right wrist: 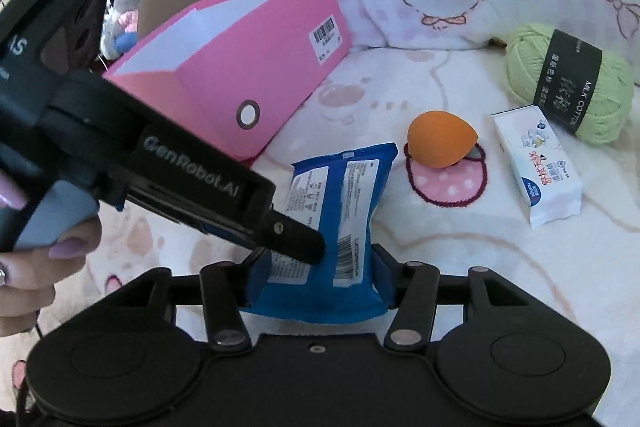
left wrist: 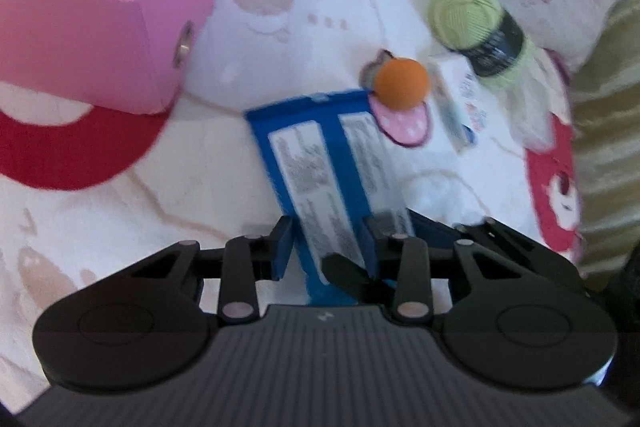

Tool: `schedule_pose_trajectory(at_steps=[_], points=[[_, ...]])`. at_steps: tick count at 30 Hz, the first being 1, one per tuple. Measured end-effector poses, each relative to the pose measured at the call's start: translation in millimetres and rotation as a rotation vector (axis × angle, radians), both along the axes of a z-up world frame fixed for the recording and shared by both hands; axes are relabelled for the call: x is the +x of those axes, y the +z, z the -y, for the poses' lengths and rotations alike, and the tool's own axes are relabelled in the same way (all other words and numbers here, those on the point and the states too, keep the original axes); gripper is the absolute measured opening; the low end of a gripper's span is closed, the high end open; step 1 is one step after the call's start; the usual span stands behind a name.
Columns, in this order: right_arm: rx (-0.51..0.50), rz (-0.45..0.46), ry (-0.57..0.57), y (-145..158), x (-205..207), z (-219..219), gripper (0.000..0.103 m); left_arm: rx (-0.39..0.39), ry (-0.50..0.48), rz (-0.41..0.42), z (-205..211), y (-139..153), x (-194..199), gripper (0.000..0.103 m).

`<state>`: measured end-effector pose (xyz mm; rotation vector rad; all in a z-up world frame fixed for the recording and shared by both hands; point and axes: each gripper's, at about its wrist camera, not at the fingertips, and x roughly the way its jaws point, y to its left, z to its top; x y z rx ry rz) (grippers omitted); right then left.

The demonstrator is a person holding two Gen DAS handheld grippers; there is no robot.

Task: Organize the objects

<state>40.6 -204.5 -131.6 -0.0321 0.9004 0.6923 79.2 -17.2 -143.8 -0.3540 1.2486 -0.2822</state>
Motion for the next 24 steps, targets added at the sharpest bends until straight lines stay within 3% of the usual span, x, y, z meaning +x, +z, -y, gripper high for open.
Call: schedule_pose_trajectory(at_steps=[2, 4, 7, 11, 13, 17, 19, 24], points=[[-0.023, -0.001, -0.015, -5.2, 1.3, -2.2, 0.061, 0.099, -0.006, 0.083, 4.8, 1.4, -1.4, 0.039], [-0.039, 0.026, -0.013, -9.0, -0.1, -6.2, 0.067, 0.143, -0.020, 0.130, 8.3, 0.3, -2.5, 0.039], [-0.063, 0.040, -0.025, -16.5, -0.6, -14.4, 0.070, 0.084, -0.007, 0.118, 6.0, -1.8, -1.7, 0.024], [-0.130, 0.094, -0.011, -16.1, -10.0, -24.2, 0.071, 0.052, 0.000, 0.122, 5.8, 0.5, -1.9, 0.022], [-0.158, 0.094, -0.008, -18.4, -11.0, -25.7, 0.072, -0.009, 0.010, 0.106, 2.9, -3.2, -3.5, 0.022], [-0.100, 0.033, -0.067, -20.2, 0.6, -16.9, 0.071, -0.097, 0.061, 0.071, -5.4, -17.2, -5.5, 0.022], [-0.081, 0.016, -0.088, -18.7, 1.6, -12.0, 0.065, -0.091, 0.059, 0.069, -4.9, -16.1, -6.2, 0.022], [-0.108, 0.034, -0.086, -17.9, -6.2, -15.2, 0.063, -0.053, 0.001, 0.091, 3.7, -10.7, -7.2, 0.021]])
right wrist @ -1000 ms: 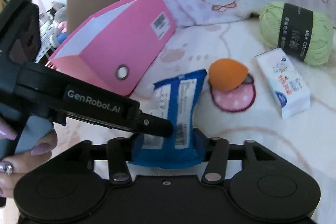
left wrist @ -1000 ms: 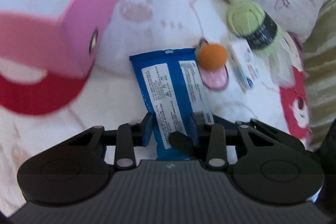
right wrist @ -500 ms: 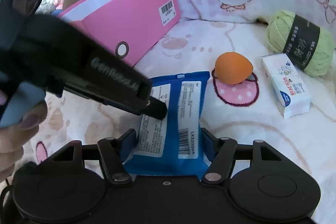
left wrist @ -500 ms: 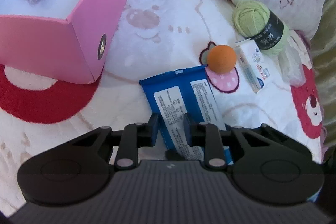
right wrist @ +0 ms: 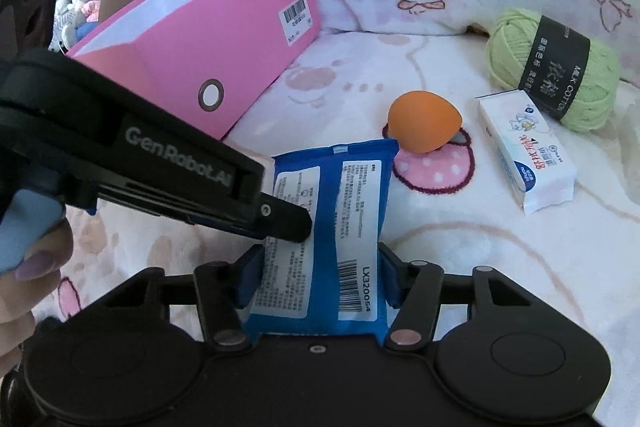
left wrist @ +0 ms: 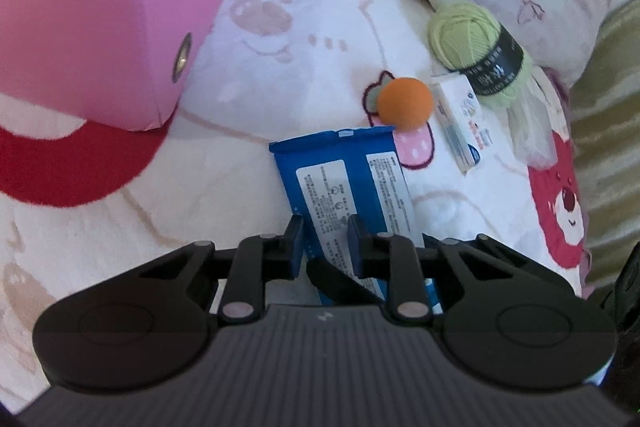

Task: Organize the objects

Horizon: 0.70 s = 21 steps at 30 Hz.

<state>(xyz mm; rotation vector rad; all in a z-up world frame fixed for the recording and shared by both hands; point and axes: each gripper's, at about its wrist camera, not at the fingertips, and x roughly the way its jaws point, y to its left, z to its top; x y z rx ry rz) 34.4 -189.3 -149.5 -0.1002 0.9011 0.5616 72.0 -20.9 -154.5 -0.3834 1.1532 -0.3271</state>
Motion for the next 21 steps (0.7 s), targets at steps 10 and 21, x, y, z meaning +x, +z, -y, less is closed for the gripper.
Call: schedule_pose_trajectory(at_steps=[10, 21], points=[[-0.131, 0.017, 0.054, 1.4, -10.0, -6.1, 0.065, 0.014, -0.040, -0.002, 4.7, -2.2, -3.0, 0.025], [-0.189, 0.000, 0.033, 8.0, -23.2, -7.4, 0.062, 0.012, -0.063, -0.015, 9.6, -1.3, -5.3, 0.025]])
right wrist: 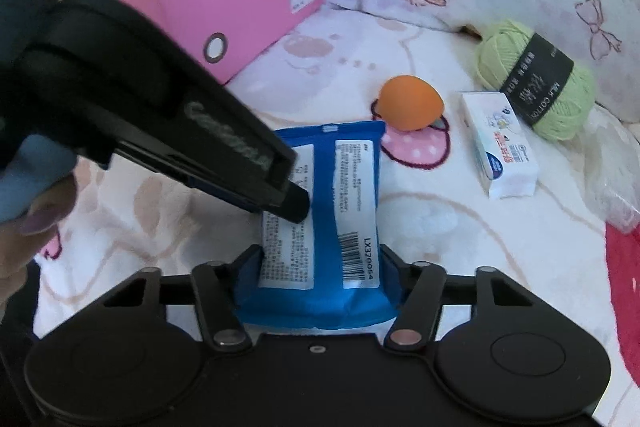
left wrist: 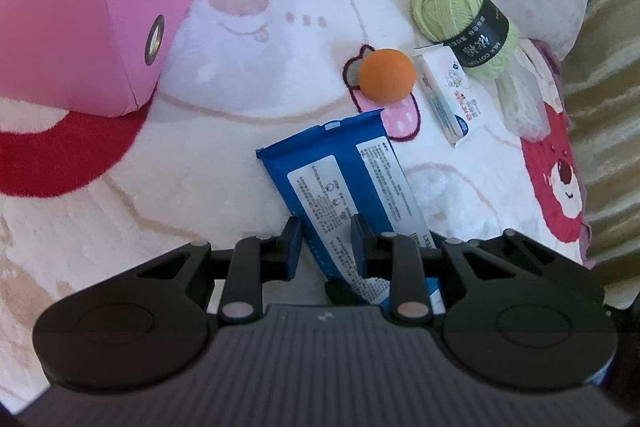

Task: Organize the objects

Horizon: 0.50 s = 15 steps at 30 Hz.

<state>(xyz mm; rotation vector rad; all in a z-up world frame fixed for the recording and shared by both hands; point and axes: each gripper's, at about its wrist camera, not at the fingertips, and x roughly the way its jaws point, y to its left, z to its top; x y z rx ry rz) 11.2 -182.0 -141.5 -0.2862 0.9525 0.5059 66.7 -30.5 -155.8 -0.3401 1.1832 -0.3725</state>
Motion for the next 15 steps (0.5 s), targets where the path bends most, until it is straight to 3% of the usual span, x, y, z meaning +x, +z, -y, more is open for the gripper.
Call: schedule_pose_trajectory(at_steps=[3, 8, 15], points=[[0.075, -0.060, -0.035, 2.4, 8.7, 10.1, 0.059, -0.020, -0.016, -0.006, 0.5, 1.6, -0.4, 0.024], [0.118, -0.097, -0.038, 2.8, 7.3, 9.3, 0.057, 0.010, -0.061, -0.020, 8.4, 5.8, -5.3, 0.024], [0.230, -0.183, -0.060, 5.4, 9.5, 16.0, 0.057, -0.021, -0.056, -0.056, -4.8, 11.6, -7.6, 0.024]])
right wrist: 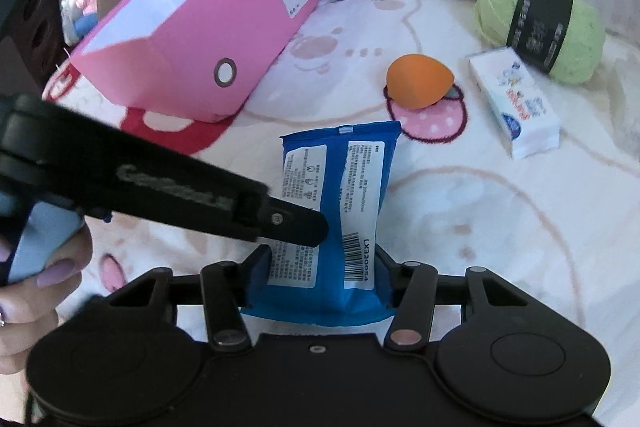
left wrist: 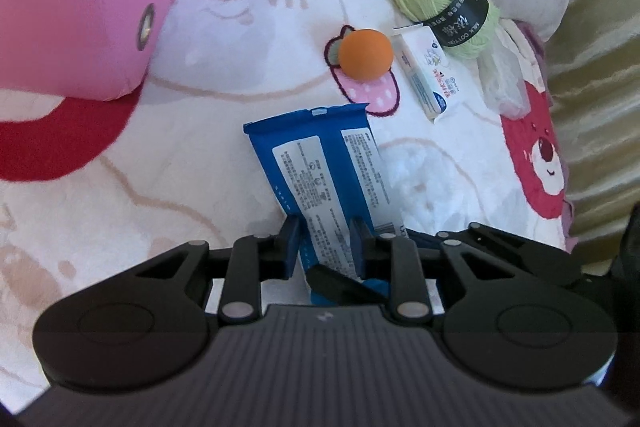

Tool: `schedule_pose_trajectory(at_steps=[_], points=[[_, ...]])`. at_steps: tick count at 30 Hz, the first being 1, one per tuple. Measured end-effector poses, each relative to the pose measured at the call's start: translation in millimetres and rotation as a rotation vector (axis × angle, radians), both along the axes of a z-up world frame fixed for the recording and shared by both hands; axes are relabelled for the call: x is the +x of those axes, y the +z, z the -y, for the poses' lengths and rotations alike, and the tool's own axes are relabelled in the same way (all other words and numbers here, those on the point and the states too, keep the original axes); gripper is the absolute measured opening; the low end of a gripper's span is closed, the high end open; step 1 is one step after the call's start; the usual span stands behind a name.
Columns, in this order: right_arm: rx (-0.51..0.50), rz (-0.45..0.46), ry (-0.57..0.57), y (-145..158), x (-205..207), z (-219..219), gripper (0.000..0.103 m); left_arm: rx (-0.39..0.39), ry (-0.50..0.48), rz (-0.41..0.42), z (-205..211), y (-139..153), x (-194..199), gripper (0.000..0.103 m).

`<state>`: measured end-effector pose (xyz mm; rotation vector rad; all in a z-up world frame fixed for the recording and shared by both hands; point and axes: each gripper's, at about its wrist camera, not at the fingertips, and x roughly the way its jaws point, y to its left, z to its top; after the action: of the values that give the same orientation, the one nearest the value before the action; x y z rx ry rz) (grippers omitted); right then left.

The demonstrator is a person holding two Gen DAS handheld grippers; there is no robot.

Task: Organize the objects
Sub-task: 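Carry the blue snack packet with both grippers over the pink box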

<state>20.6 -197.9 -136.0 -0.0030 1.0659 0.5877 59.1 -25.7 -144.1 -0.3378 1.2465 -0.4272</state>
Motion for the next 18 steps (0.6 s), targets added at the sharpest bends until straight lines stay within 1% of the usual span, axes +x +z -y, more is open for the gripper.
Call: schedule_pose_trajectory(at_steps=[2, 3, 4, 6, 8, 11, 15, 18], points=[[0.072, -0.036, -0.014, -0.7, 2.0, 1.8, 0.057, 0.025, -0.014, 0.022, -5.1, 9.0, -5.3, 0.024], [0.106, -0.062, -0.015, -1.1, 2.6, 1.2, 0.057, 0.032, -0.011, 0.019, -9.9, 12.3, -6.7, 0.024], [0.129, -0.076, -0.014, -0.5, 1.7, -0.7, 0.057, 0.022, 0.005, 0.007, -16.8, 15.1, -7.5, 0.025], [0.150, -0.072, -0.010, 3.3, -2.0, -6.1, 0.057, -0.002, 0.018, 0.001, -29.0, 21.5, -9.4, 0.025], [0.161, -0.076, -0.005, 8.2, -6.5, -11.8, 0.057, 0.001, 0.015, -0.003, -35.3, 27.1, -12.2, 0.025], [0.173, -0.102, -0.006, 15.7, -11.4, -20.1, 0.058, 0.034, -0.008, 0.014, -39.7, 38.3, -20.4, 0.025], [0.207, -0.132, 0.000, 25.0, -17.0, -35.9, 0.059, 0.143, -0.050, 0.085, -40.7, 59.1, -37.2, 0.028], [0.200, -0.118, 0.015, 35.0, -25.7, -48.0, 0.059, 0.159, -0.047, 0.100, -51.2, 70.2, -45.6, 0.028]])
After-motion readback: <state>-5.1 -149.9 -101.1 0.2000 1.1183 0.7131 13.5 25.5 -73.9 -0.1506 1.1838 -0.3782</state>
